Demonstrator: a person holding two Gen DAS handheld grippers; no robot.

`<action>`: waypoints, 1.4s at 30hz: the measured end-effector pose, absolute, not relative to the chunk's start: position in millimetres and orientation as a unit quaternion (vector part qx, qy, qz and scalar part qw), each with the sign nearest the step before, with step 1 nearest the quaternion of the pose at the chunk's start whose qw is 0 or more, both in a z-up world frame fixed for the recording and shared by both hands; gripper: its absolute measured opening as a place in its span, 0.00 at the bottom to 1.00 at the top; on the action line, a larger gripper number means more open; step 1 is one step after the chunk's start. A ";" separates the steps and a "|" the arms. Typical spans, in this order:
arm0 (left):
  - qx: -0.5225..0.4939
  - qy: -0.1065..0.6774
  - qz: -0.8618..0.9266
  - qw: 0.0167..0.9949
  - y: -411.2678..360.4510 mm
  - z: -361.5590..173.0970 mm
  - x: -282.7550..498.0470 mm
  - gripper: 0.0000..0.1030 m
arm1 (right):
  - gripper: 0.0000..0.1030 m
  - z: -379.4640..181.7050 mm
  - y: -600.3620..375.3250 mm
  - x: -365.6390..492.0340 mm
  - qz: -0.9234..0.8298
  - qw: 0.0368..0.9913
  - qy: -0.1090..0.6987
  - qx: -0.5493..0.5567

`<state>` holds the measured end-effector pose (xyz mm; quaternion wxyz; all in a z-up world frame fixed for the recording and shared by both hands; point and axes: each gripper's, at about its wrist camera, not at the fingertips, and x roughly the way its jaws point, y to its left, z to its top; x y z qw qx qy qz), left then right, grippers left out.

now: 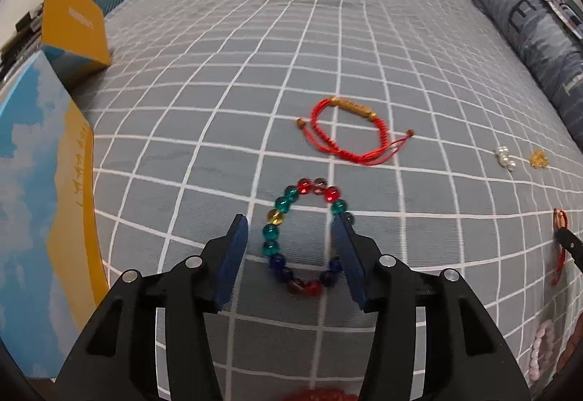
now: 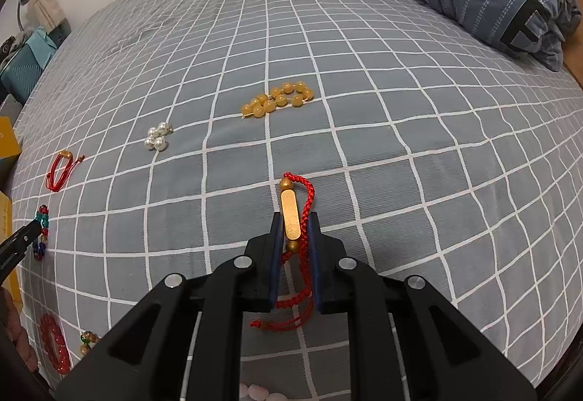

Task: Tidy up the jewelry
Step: 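Lift both bracelets and carry them toward the white cardboard box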

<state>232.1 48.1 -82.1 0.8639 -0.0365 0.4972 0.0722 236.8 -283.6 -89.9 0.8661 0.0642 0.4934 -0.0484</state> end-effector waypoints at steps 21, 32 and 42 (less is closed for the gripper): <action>-0.032 0.511 0.061 0.857 51.9 -92.8 240.8 0.09 | 0.12 -91.2 -281.5 236.1 -0.046 0.866 0.494 0.060; -0.035 0.458 0.056 0.887 46.8 -64.3 225.2 0.09 | 0.12 -82.6 -281.9 231.3 -0.050 0.877 0.475 0.058; -0.023 0.391 0.040 0.919 31.6 -34.3 208.0 0.09 | 0.12 -68.5 -277.5 224.5 -0.046 0.895 0.441 0.051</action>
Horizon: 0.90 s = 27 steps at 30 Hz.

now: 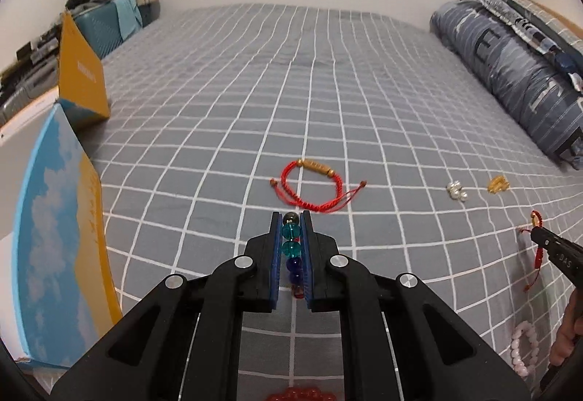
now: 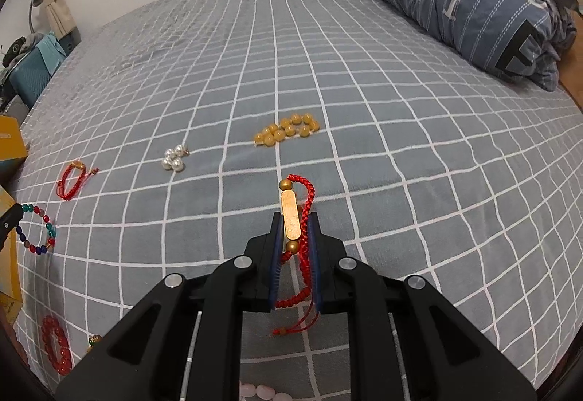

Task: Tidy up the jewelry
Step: 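Lift both bracelets and carry them toward the white cardboard box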

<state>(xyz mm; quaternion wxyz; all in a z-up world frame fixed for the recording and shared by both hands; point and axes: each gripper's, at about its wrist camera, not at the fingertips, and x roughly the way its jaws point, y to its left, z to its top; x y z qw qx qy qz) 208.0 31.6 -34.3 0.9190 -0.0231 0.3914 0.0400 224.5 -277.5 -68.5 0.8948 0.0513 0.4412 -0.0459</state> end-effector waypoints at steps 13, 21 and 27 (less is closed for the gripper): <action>-0.014 0.355 0.037 0.934 24.4 -6.1 201.2 0.09 | 0.12 -47.4 -276.2 216.7 -0.055 0.913 0.403 0.046; -0.024 0.356 0.031 0.934 31.0 10.9 197.1 0.09 | 0.12 -25.7 -259.3 220.7 -0.055 0.915 0.399 0.035; -0.034 0.351 0.046 0.935 53.8 35.9 185.2 0.09 | 0.12 4.6 -221.4 221.8 -0.032 0.922 0.384 0.024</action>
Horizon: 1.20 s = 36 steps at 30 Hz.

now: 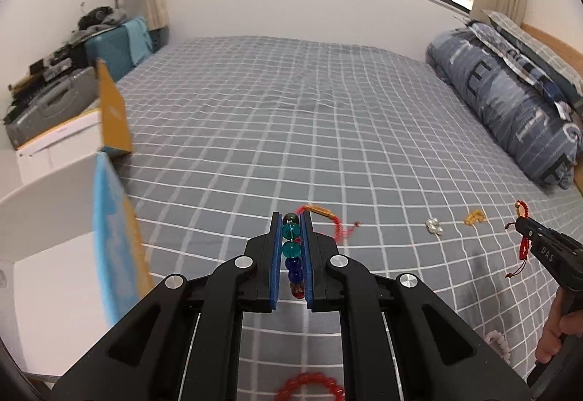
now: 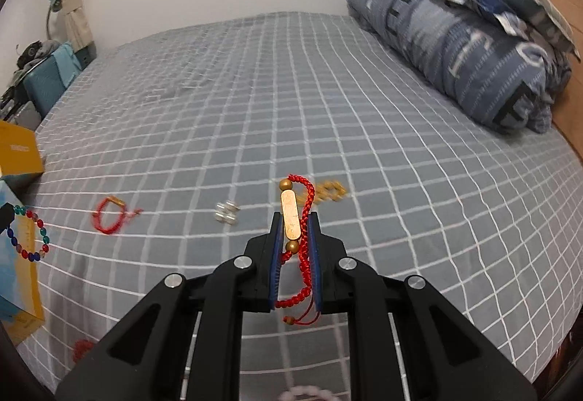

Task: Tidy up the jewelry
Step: 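Lift both bracelets and carry them toward the white cardboard box, then open both tools to drop the bracelets into the box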

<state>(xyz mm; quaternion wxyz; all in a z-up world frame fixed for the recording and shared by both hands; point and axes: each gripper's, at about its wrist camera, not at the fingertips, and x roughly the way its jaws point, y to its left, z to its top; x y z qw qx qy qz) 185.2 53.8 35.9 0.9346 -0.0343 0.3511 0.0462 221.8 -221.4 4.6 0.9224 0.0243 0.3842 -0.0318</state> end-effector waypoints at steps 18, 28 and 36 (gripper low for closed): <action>-0.083 0.336 0.185 0.920 243.8 108.2 93.1 0.09 | 0.12 82.7 24.8 206.6 0.131 0.931 0.339 -0.042; -0.114 0.371 0.257 0.885 337.7 80.3 37.0 0.09 | 0.12 65.5 165.7 166.4 0.221 0.903 0.356 -0.097; -0.137 0.414 0.264 0.860 366.1 41.2 34.1 0.09 | 0.13 27.2 219.5 155.3 0.243 0.871 0.404 -0.140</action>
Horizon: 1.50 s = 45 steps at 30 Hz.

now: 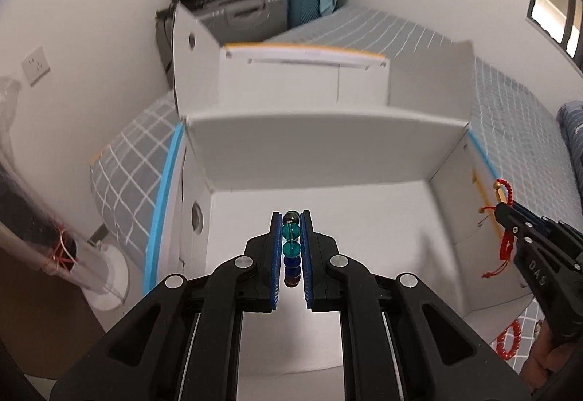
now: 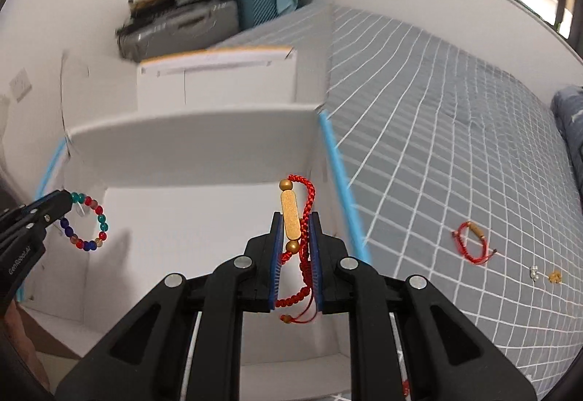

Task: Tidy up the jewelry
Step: 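Open both tools to drop the bracelets into the box, then move both tools back over the bed toward the remaining bracelets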

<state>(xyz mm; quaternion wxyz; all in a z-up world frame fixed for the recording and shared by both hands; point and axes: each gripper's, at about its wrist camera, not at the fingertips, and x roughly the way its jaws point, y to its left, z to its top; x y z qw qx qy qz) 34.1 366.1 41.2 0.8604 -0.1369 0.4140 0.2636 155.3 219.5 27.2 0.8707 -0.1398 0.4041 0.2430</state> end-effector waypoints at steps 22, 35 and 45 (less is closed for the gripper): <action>-0.148 0.459 0.293 0.826 377.0 12.5 30.0 0.51 | 0.53 -6.6 239.1 154.3 0.239 0.838 0.461 -0.167; -0.135 0.415 0.308 0.845 370.1 32.1 16.1 0.95 | 0.90 9.6 232.2 145.4 0.257 0.853 0.429 -0.151; -0.136 0.395 0.307 0.855 352.8 50.2 -0.6 0.95 | 0.90 26.0 214.7 133.7 0.248 0.867 0.405 -0.149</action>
